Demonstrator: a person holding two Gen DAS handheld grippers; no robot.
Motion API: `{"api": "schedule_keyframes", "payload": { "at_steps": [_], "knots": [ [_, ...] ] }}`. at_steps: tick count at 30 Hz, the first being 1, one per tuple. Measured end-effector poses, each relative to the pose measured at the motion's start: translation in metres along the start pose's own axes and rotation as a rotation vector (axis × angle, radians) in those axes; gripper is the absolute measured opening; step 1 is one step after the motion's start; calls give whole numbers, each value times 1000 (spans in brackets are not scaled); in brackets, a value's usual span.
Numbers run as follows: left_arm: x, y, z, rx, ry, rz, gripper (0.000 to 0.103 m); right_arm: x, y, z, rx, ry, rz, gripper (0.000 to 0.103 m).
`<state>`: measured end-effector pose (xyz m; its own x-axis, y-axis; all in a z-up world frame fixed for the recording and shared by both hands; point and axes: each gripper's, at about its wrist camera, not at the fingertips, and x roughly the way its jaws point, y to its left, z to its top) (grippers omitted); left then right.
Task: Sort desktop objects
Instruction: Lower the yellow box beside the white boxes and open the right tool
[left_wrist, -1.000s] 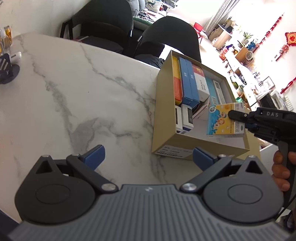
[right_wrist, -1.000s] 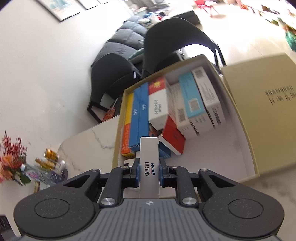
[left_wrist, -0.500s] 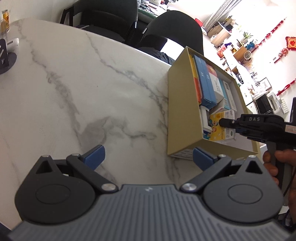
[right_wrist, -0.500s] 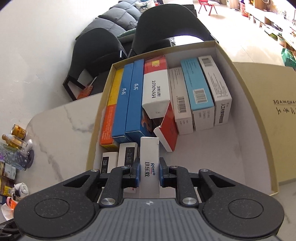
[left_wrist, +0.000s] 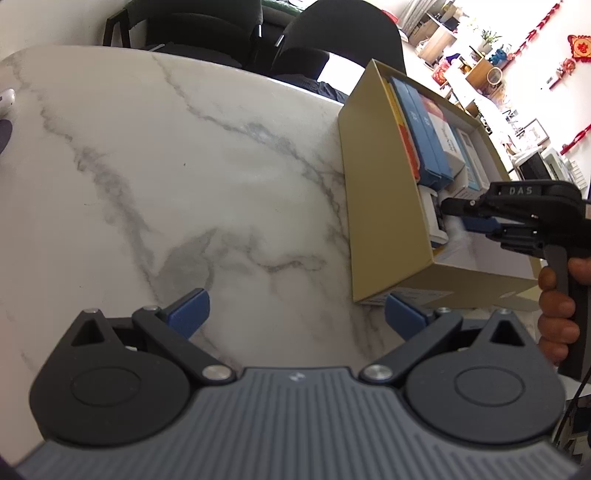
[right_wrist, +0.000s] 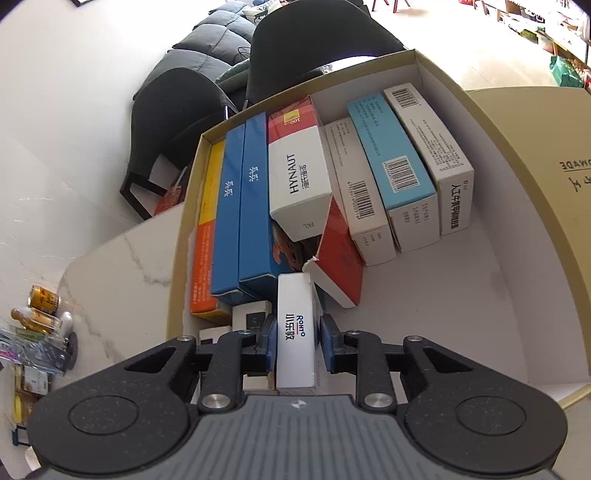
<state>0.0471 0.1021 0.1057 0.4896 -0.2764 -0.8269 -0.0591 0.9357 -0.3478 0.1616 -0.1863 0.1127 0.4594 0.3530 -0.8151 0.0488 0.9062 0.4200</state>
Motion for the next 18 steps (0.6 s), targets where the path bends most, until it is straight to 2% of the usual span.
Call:
{"api": "schedule_keyframes", "payload": {
  "at_steps": [5,9,18],
  "knots": [
    [-3,-5,3,-14,-21,25,103,4,1,-1,-38,19,5,31],
    [-5,-11,3,-48,-41,28,103,4,-8,1,-11,50,44,33],
    [-4,-25,-4,-64,-43,49,103,-16,-28,7,14,52,83,38]
  ]
}}
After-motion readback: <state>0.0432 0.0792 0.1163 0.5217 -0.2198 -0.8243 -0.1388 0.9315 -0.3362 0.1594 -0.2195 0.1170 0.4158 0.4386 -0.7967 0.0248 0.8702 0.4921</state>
